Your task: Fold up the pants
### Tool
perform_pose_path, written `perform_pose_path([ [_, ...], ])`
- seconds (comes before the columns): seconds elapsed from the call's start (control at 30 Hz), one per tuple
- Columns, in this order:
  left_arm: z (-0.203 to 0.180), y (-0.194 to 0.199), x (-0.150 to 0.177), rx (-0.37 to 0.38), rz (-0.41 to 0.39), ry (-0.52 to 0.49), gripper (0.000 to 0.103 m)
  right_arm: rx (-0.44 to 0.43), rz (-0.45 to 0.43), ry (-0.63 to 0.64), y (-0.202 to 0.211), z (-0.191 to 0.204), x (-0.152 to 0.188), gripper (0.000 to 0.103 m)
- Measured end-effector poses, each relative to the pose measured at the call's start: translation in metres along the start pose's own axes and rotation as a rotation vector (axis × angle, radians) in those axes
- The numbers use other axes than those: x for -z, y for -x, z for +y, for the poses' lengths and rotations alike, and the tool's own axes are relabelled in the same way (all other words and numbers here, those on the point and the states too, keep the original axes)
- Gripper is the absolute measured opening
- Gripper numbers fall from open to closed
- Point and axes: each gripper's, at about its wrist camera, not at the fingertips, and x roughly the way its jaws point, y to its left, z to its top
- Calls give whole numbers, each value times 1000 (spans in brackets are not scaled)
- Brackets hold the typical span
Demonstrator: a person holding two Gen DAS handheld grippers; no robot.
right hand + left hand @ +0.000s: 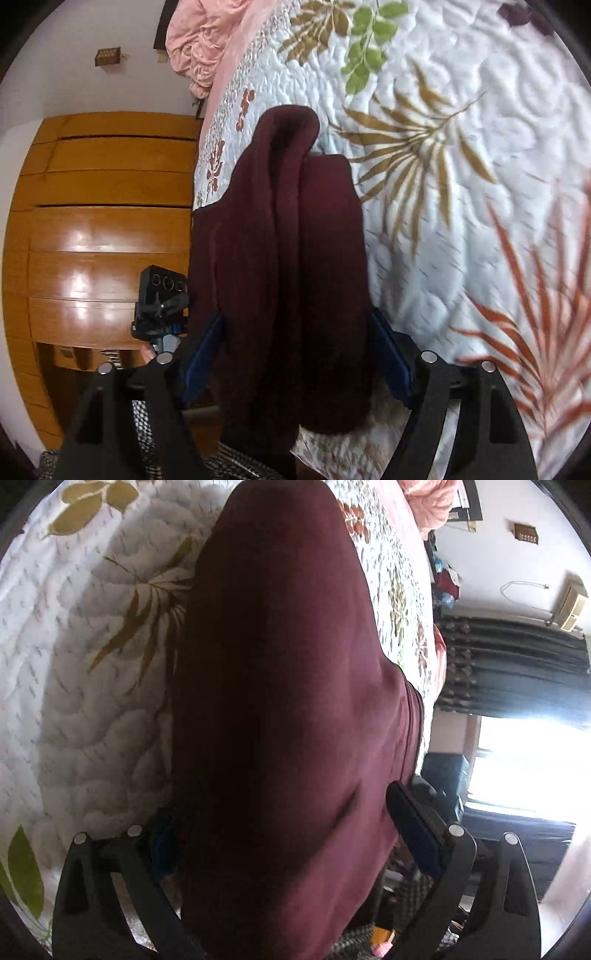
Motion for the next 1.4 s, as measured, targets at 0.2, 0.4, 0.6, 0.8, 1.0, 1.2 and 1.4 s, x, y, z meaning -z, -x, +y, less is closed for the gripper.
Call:
perform_pose_path([
  [0.2,0,2,9,22,-29,28,86,82,8,90,-10,19,-3,74],
  [0.4,-10,4,22,-115,-68,-52,41,91,-36,140,-4,34,9,43],
  [0.6,-40,17,39,-36,-156,-126,31,95,-75,187,2,61,18,37],
  [0.8,-82,24,43,15,-230,-207,30,131,-118,282,15,109,1,36],
  [1.0,-115,35,7,39,-328,-258,31,156,-172,347,35,142,-53,36],
  [1.2,-119,21,-55,-29,-370,-242,32,221,-153,329,7,145,-118,36],
  [1.4,-74,1,-89,-196,-318,-183,44,361,-111,234,-39,95,-153,48],
])
